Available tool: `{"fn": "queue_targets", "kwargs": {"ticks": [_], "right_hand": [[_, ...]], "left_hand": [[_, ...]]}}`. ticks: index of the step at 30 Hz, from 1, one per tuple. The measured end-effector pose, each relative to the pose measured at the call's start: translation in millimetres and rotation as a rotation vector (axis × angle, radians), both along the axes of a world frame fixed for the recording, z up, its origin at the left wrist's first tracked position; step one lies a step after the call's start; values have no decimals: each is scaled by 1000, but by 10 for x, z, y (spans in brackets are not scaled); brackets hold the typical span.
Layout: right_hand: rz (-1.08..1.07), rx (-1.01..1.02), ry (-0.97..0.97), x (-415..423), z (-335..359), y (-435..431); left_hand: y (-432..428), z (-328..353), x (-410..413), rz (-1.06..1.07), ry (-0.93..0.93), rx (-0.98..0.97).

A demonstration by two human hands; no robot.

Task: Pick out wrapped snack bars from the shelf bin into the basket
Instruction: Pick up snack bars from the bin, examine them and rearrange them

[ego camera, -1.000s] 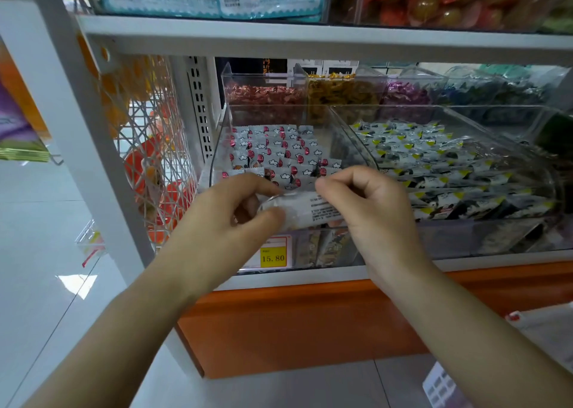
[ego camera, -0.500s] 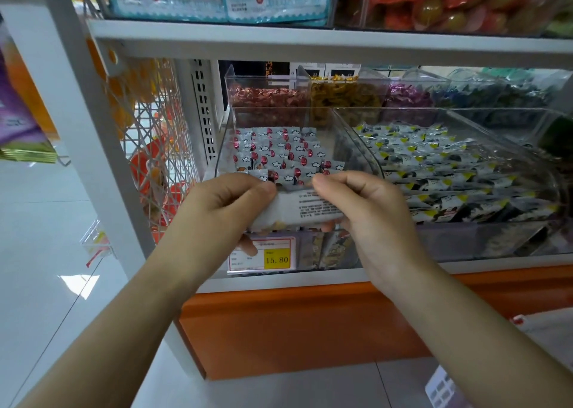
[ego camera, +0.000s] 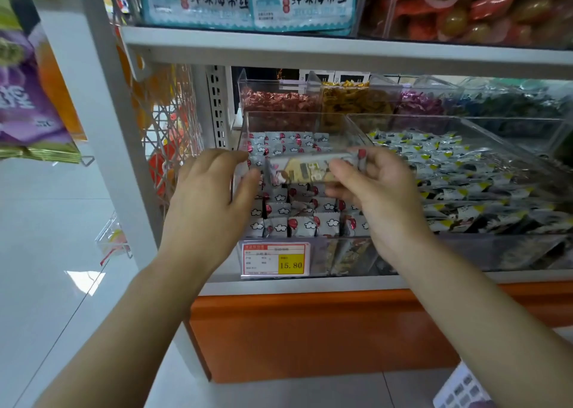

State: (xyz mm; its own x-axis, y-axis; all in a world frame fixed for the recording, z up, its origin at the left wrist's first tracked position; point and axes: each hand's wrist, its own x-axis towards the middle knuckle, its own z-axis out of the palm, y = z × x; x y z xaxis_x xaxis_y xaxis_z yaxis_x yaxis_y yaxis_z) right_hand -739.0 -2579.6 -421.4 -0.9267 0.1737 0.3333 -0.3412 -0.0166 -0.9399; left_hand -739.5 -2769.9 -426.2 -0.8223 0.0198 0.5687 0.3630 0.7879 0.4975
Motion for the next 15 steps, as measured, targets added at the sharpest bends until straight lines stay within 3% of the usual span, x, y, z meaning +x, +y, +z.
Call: {"fn": "queue_targets", "kwargs": {"ticks": [3,8,15], "right_hand": [[-114,190,46,-290,122,-142],[-129,718,174,-790,202,-472],[101,1106,149,-1062,96,-633]], "left_hand": [[-77,-114,-127,-12,-124,-170],[-109,-185,-192,-76,-180,-183],[-116,-197,-190,-142,-260,-81]]}}
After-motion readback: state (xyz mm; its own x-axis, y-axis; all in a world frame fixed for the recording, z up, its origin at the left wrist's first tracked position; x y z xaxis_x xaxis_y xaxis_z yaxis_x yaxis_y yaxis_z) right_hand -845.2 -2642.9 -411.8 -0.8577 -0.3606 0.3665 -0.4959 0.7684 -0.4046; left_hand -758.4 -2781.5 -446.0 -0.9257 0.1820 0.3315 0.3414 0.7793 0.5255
